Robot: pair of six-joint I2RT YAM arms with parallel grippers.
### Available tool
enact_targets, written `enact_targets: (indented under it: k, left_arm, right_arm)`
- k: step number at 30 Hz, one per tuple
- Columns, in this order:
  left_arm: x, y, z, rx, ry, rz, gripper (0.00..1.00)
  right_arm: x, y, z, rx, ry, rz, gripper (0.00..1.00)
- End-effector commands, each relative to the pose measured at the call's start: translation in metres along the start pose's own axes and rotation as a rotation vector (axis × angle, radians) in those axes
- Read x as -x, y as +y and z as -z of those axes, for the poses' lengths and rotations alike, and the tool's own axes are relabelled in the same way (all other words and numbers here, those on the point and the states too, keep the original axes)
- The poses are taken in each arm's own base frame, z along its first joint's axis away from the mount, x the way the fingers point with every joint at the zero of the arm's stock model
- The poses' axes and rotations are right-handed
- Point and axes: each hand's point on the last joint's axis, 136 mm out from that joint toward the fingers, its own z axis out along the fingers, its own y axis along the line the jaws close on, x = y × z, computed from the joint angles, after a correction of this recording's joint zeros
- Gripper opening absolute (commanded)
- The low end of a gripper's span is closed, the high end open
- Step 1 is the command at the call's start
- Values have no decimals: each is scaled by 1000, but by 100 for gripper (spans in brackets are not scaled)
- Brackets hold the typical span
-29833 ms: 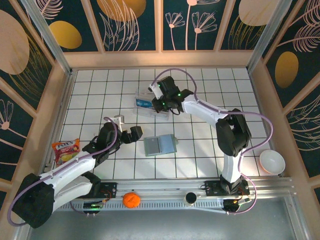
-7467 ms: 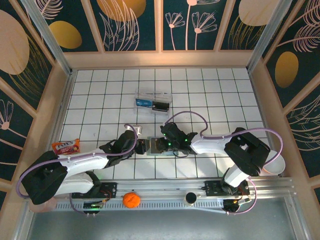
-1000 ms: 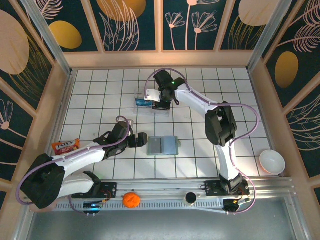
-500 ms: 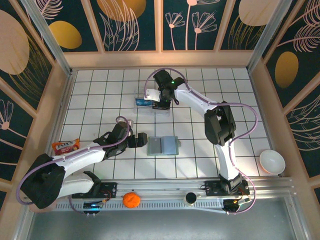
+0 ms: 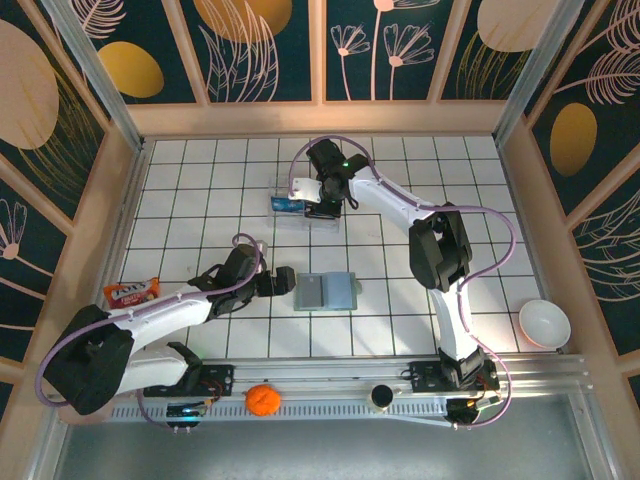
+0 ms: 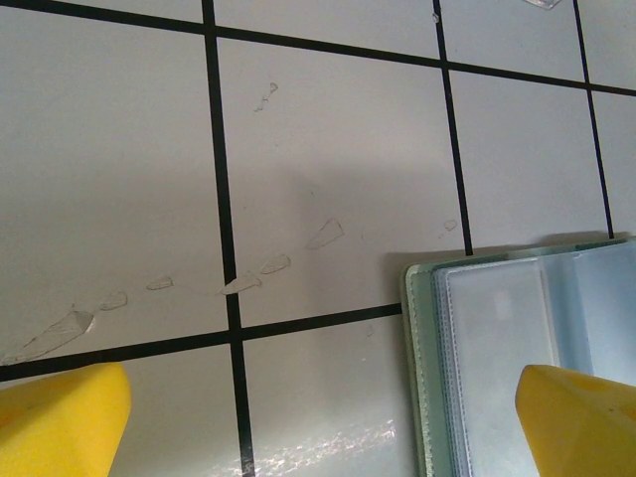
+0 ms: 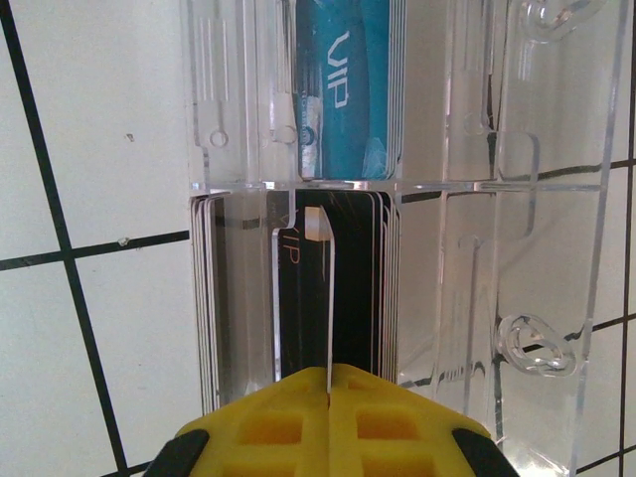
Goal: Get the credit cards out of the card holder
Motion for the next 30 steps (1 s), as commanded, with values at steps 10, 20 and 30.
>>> enact_targets:
  k: [10, 20, 30]
  left_arm:
    - [-3, 0, -2, -15, 11, 14, 99]
    - [-4, -3, -2, -40, 11, 22, 99]
    - [6, -10, 4, -77, -45, 35, 99]
  right_arm:
    - [-13, 9, -20, 58, 50, 7, 0]
    - [11, -43, -6, -184, -23, -98, 32]
    - [58, -70, 67, -312, -313, -349, 39]
